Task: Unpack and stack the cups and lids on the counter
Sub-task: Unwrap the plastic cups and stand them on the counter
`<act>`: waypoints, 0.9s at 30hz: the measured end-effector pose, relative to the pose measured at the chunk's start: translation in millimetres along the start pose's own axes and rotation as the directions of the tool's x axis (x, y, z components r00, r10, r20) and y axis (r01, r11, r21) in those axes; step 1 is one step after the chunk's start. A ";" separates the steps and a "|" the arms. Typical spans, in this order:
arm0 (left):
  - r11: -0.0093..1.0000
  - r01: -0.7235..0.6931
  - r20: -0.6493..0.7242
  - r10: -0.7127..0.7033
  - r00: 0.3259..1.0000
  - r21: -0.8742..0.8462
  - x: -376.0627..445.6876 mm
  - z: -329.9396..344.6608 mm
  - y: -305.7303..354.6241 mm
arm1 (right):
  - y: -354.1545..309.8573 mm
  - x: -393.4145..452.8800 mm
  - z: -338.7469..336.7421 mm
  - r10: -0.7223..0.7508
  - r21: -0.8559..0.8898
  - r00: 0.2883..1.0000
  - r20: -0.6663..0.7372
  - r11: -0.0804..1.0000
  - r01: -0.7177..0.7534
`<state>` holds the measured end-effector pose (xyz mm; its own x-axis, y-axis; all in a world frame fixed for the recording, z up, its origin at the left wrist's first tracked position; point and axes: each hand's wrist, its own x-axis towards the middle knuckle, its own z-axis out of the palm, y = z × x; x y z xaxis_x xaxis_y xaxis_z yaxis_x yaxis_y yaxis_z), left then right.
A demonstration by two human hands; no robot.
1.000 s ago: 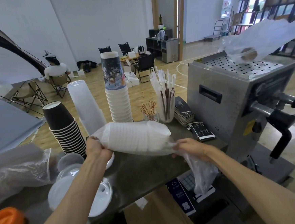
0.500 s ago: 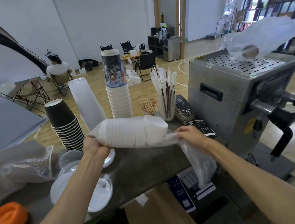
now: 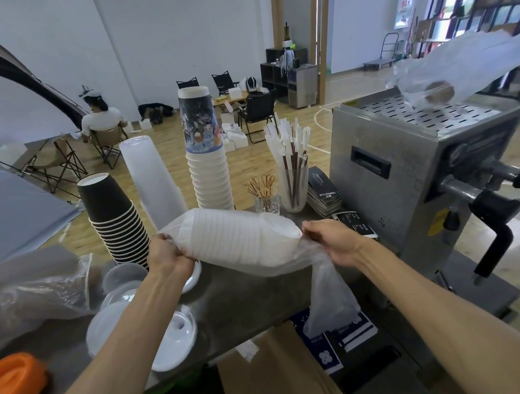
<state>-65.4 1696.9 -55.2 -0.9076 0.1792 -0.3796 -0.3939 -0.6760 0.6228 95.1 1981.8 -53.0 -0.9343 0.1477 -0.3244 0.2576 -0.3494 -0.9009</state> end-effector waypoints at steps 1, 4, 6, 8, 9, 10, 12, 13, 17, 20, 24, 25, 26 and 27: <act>1.000 -0.001 -0.003 0.001 1.000 -0.004 -0.1 0.5 0.5 | 1.0 0.1 -1.0 0.004 -0.022 1.000 0.006 1.000 -0.003; 1.000 -0.005 -0.020 0.005 1.000 -0.023 -3.4 2.7 0.0 | 5.7 -4.3 -4.6 0.026 -0.151 0.998 0.055 0.988 -0.017; 0.999 -0.018 -0.041 0.016 0.999 -0.044 -6.0 3.2 1.3 | 7.1 -6.5 -7.3 0.031 -0.220 0.995 0.090 0.975 -0.010; 0.999 -0.027 -0.060 0.025 0.998 -0.038 -8.9 5.4 3.0 | 7.9 -6.5 -7.8 0.009 -0.337 0.997 0.070 0.941 0.015; 0.999 -0.033 -0.075 0.030 0.997 -0.036 -8.7 6.6 3.8 | 8.8 -5.1 -7.6 -0.017 -0.419 0.999 0.044 0.908 0.034; 0.999 -0.038 -0.097 0.035 0.995 -0.029 -9.4 8.1 4.8 | 9.3 -3.8 -6.5 -0.049 -0.495 0.999 0.012 0.868 0.048; 0.999 -0.040 -0.135 0.039 0.990 -0.004 -4.5 7.6 5.9 | 10.6 -1.1 -3.2 -0.116 -0.580 0.992 -0.042 0.812 0.070; 0.999 -0.034 -0.143 0.036 0.989 0.014 -1.6 6.6 6.0 | 11.4 0.8 -2.0 -0.156 -0.581 0.985 -0.074 0.809 0.085; 0.999 -0.014 -0.137 0.018 0.990 0.035 14.3 1.1 5.4 | 11.0 5.6 -0.8 -0.207 -0.371 0.955 -0.212 0.921 0.117; 0.989 -0.011 -0.079 0.022 0.997 0.147 -11.2 15.3 5.9 | 2.8 9.8 -1.5 -0.296 -0.359 0.909 -0.293 0.915 0.182; 0.961 0.029 -0.135 0.009 0.991 0.274 -26.1 20.1 3.8 | -8.7 11.2 -2.1 -0.477 -0.540 0.810 -0.341 0.805 0.246; 0.959 0.030 -0.172 0.020 0.985 0.280 -27.1 19.5 4.1 | -11.3 10.0 -0.9 -0.534 -0.626 0.787 -0.309 0.737 0.254; 0.957 0.021 -0.197 0.038 0.980 0.289 -26.2 17.7 5.1 | -11.7 9.4 -0.3 -0.572 -0.699 0.773 -0.273 0.670 0.249; 0.954 0.015 -0.216 0.053 0.975 0.299 -25.2 16.1 4.2 | -12.6 9.2 -0.8 -0.607 -0.744 0.753 -0.254 0.620 0.249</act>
<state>-46.5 1701.1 -32.0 -0.8743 -0.0156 -0.4851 -0.4325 -0.4286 0.7933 83.5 1988.3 -44.9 -0.7974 0.5581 0.2293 0.1107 0.5089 -0.8537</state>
